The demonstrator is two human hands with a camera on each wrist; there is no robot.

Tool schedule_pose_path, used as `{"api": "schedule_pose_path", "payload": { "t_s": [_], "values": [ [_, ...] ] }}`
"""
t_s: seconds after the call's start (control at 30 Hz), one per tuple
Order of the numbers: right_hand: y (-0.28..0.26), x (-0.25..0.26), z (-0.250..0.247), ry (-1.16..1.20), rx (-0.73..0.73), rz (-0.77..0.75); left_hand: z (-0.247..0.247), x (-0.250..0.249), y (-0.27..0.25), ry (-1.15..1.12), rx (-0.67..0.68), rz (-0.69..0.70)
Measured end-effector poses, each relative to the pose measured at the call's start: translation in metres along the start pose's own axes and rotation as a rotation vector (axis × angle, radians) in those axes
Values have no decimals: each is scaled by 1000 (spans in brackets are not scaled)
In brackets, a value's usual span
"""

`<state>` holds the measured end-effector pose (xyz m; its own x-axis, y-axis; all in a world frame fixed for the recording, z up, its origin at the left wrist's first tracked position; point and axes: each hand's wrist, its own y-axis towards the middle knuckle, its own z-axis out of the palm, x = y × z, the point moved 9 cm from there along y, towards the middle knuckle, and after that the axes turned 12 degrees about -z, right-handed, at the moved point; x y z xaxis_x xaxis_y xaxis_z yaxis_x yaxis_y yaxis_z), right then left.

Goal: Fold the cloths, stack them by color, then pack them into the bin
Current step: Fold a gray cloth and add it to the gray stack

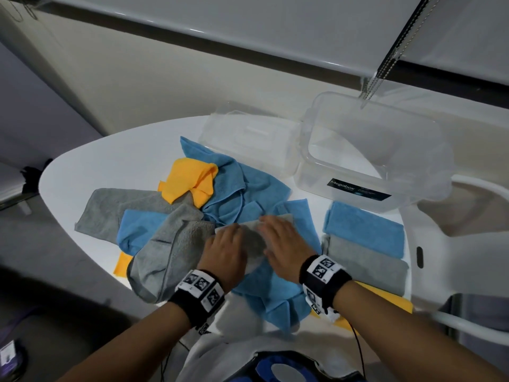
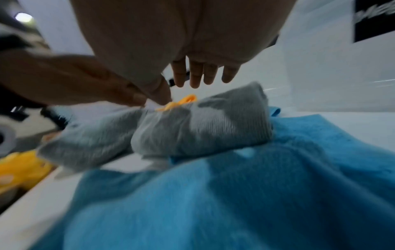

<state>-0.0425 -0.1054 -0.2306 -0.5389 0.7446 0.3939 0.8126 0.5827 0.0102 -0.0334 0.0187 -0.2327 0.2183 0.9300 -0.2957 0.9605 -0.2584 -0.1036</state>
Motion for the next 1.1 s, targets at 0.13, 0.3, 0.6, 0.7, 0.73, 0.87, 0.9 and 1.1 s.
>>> {"api": "schedule_pose_path", "payload": {
  "t_s": [0.13,0.3,0.6,0.7,0.73,0.87,0.9,1.1],
  "values": [
    [3,-8,42,-125,228,39,50,-12,-2,140,156,34],
    [4,-24,60,-164,361,113,63,-7,15,207,176,19],
    [-3,-43,70,-129,403,100,73,29,9,188,209,6],
    [-6,-53,71,-113,401,168,75,34,6,168,229,-15],
    [-7,-57,71,-89,390,208,77,35,6,166,248,-24],
    [-6,-62,74,38,363,330,83,38,9,169,291,-83],
    [-6,-62,74,48,364,336,85,37,11,179,316,-86],
    [0,-66,57,206,253,348,39,36,46,-146,173,-191]
  ]
}}
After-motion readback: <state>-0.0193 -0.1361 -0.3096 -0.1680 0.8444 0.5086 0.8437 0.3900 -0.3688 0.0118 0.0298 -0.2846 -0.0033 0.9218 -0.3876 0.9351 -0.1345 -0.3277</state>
